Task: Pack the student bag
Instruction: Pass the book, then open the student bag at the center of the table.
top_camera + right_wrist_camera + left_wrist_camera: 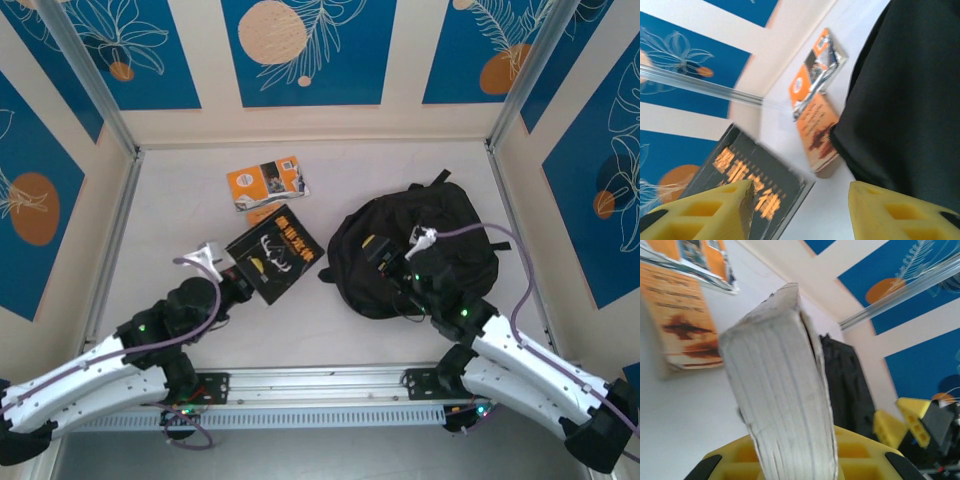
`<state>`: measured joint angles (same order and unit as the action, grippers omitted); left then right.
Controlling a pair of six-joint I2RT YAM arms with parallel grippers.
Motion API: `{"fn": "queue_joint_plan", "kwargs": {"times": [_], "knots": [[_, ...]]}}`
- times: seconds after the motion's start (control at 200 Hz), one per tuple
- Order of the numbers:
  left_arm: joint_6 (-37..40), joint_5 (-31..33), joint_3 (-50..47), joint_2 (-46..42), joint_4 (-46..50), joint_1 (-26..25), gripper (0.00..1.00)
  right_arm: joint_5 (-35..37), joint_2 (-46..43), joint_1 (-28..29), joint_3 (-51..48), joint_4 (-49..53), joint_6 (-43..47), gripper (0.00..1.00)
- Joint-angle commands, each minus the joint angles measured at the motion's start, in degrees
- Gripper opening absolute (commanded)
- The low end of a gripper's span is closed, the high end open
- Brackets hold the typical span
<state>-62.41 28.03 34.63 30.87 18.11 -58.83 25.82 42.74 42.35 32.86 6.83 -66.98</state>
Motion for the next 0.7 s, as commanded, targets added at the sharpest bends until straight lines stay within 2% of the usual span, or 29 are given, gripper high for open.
{"fn": "queue_joint_plan", "kwargs": {"times": [0.0,0.18,0.41,0.59,0.695], "knots": [[2.4,4.8,3.7,-3.2,15.4,0.4,0.00,-3.9,6.6,-1.7,7.1,12.1,15.0,0.51],[1.5,6.1,1.4,-7.4,18.8,0.4,0.00,-1.9,23.4,-0.1,22.4,24.7,19.1,0.59],[3.8,5.5,1.6,-6.9,17.8,0.5,0.00,-0.3,36.2,1.4,30.7,26.8,18.5,0.70],[5.2,4.6,1.4,-6.5,17.0,0.5,0.00,2.3,44.4,1.2,36.1,28.3,19.3,0.67],[5.7,4.0,1.4,-6.4,16.7,0.5,0.00,5.4,47.1,0.5,38.2,29.6,19.6,0.56]]}}
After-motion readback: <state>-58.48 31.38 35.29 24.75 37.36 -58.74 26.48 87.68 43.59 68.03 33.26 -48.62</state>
